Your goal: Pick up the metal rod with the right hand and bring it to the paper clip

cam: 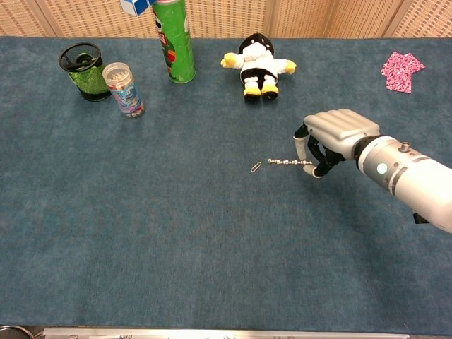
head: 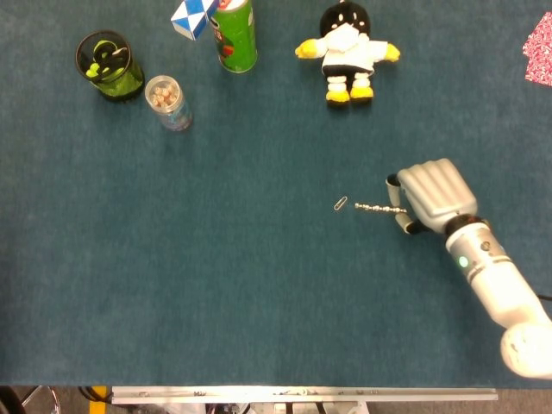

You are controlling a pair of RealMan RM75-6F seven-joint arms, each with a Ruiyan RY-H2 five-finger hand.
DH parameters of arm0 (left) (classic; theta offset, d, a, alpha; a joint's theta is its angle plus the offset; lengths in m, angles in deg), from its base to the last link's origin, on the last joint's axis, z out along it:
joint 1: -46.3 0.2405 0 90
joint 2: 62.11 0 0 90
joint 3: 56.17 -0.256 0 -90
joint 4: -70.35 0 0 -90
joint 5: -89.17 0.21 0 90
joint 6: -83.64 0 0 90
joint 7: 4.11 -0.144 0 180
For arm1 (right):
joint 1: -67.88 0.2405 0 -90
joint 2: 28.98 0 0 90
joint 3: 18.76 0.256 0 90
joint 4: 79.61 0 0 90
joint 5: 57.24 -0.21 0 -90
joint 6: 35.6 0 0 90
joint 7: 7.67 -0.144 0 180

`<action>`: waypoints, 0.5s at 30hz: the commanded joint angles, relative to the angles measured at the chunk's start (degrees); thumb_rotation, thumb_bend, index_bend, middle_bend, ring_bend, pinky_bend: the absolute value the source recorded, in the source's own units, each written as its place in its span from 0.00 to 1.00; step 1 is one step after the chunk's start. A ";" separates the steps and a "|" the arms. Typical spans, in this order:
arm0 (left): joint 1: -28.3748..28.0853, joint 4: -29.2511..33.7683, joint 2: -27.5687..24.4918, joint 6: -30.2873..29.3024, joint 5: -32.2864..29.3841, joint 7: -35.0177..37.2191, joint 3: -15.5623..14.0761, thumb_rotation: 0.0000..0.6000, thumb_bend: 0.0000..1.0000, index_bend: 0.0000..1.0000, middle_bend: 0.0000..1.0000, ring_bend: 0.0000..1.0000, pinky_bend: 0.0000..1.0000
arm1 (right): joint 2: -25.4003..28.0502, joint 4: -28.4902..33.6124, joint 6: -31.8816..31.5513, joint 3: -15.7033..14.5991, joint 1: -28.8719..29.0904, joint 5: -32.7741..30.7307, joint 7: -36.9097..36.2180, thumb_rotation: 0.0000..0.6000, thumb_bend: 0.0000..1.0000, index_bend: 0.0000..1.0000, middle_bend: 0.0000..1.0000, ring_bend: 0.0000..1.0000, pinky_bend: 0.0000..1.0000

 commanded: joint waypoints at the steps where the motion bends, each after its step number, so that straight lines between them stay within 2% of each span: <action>1: 0.18 -0.17 0.07 -0.22 -0.06 0.17 0.00 1.00 0.21 0.10 0.10 0.07 0.05 | -1.64 -1.70 0.85 1.00 1.89 -2.92 1.24 1.00 0.44 0.59 0.81 0.87 1.00; 15: 0.17 -0.56 0.12 -0.22 0.25 0.49 0.09 1.00 0.21 0.10 0.10 0.07 0.04 | -3.37 -1.84 -0.50 0.71 4.94 -6.62 3.02 1.00 0.44 0.59 0.81 0.87 1.00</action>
